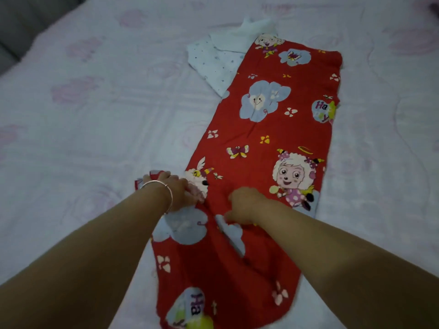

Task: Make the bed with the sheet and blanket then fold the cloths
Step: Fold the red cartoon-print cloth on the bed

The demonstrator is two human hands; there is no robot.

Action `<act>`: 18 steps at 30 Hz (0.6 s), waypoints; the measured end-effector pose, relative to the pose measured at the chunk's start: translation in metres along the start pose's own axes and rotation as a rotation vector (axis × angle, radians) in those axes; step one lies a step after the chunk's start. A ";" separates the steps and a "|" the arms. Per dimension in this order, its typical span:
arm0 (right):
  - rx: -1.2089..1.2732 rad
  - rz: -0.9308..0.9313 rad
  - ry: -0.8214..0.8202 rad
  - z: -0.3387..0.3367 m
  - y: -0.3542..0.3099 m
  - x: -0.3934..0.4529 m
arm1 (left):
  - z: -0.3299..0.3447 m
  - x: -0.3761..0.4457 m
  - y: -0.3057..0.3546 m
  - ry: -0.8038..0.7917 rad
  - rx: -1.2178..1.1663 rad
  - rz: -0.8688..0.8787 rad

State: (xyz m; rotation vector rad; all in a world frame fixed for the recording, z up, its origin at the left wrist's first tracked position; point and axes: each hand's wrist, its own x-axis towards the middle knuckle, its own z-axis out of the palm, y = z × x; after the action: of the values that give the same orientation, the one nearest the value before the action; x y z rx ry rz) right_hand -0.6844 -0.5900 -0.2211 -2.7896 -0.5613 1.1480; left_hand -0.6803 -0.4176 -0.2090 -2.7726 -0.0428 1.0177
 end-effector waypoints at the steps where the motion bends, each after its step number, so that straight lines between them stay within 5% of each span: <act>1: -0.002 0.004 -0.048 0.008 -0.015 -0.006 | 0.010 -0.008 -0.012 0.016 -0.017 0.015; 4: -0.059 0.091 -0.134 0.035 -0.039 -0.005 | 0.034 -0.021 -0.040 0.062 -0.178 0.023; 9: 0.081 0.311 -0.039 0.062 -0.047 0.002 | 0.043 -0.014 -0.047 0.047 -0.584 -0.056; 12: -0.022 0.369 0.250 0.065 -0.064 -0.011 | 0.049 -0.014 -0.034 0.127 -0.572 0.016; 16: 0.040 0.207 0.638 0.078 -0.097 -0.035 | 0.053 -0.006 -0.028 0.224 -0.490 0.034; 18: 0.106 0.137 0.696 0.094 -0.117 -0.052 | 0.054 -0.006 -0.027 0.297 -0.451 0.094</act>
State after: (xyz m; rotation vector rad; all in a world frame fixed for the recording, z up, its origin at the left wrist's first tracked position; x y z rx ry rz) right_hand -0.8191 -0.5059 -0.2305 -2.8909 -0.2291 0.1544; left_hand -0.7191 -0.3823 -0.2402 -3.3377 -0.1146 0.6678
